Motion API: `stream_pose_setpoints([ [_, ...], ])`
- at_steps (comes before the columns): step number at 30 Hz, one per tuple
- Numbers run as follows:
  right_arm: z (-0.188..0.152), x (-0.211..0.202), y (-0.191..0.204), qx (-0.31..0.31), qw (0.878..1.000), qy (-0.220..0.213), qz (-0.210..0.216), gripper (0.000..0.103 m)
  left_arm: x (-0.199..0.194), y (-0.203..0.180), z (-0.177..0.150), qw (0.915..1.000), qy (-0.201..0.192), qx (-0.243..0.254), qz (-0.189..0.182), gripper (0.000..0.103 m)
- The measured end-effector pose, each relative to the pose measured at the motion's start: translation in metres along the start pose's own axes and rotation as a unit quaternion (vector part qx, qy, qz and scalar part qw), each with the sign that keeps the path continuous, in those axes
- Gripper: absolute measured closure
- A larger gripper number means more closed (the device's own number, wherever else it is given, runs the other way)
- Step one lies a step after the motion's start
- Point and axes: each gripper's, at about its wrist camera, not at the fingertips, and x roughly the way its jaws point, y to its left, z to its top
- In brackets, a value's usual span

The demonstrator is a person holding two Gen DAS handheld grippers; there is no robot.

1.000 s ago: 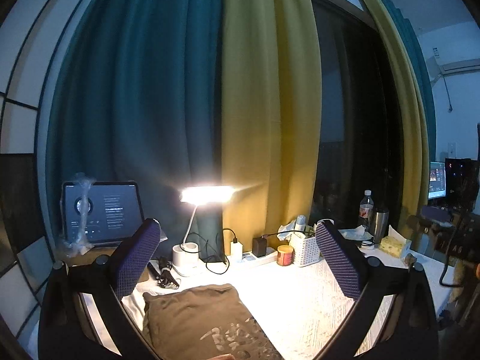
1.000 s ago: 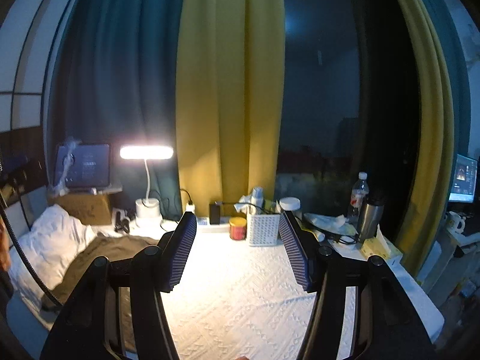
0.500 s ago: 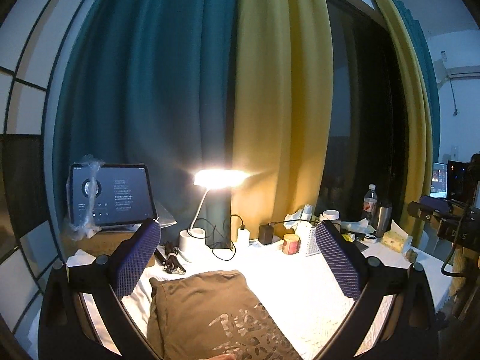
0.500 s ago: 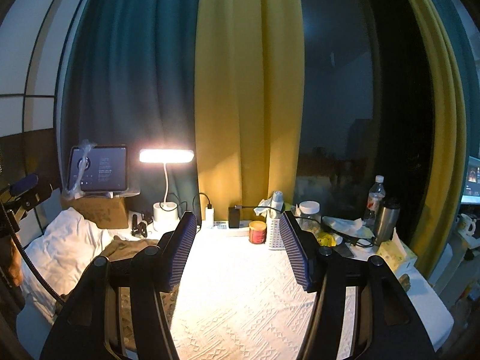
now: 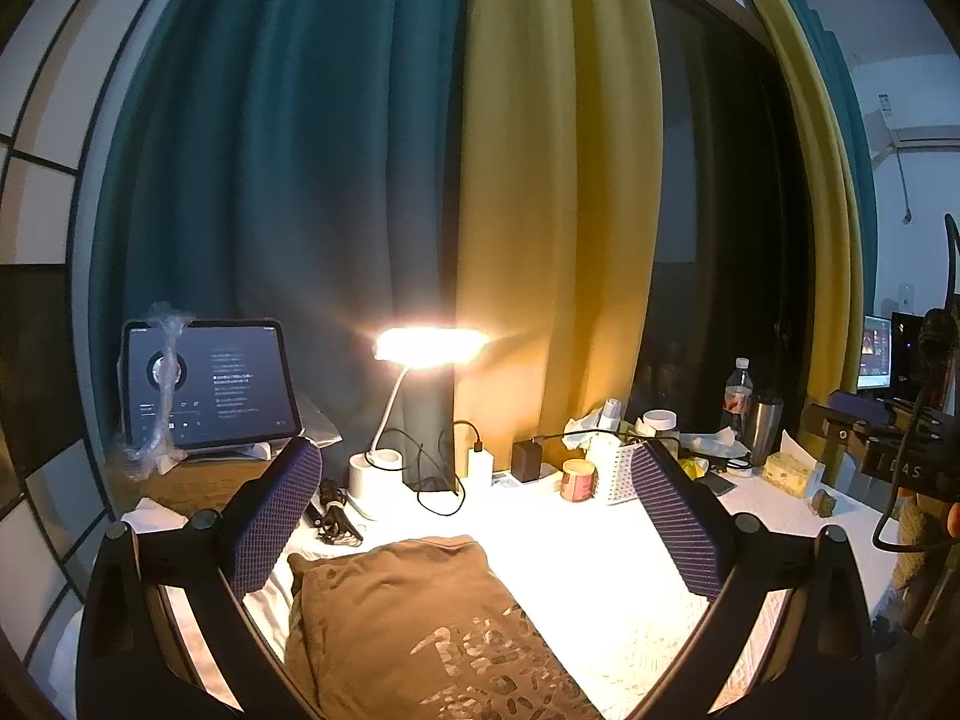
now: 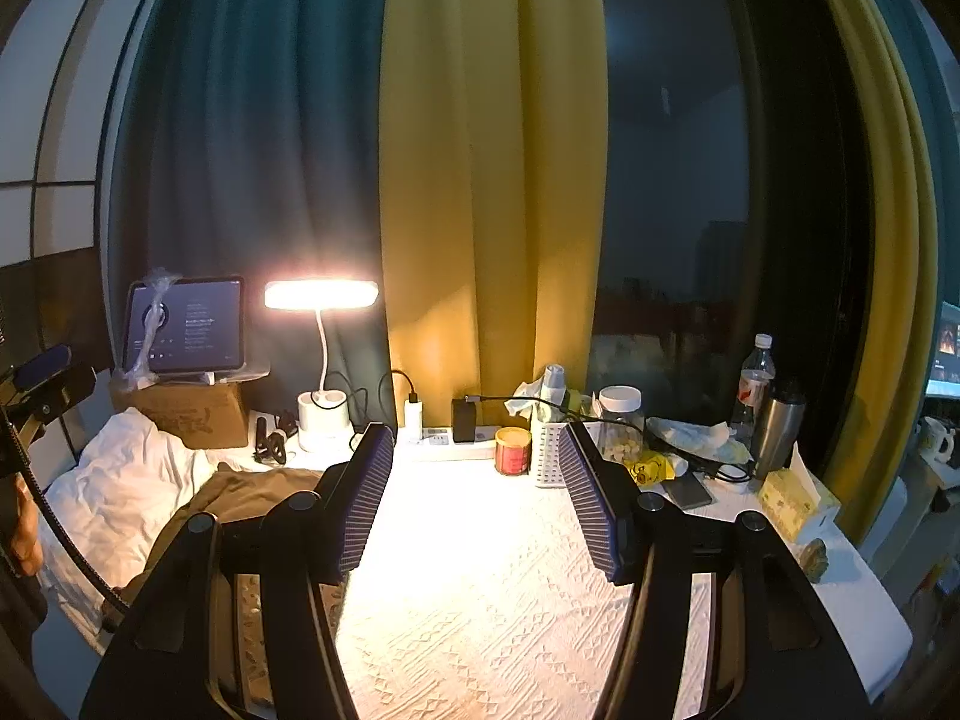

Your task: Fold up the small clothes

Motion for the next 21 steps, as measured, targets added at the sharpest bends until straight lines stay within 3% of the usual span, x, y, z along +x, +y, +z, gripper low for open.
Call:
stream_pose_setpoints([
  [21,0.000,0.015,-0.005,0.006,1.000,0.009,-0.001,0.042,0.019,-0.003,0.002,0.9999,0.007,0.003,-0.007,0.001],
])
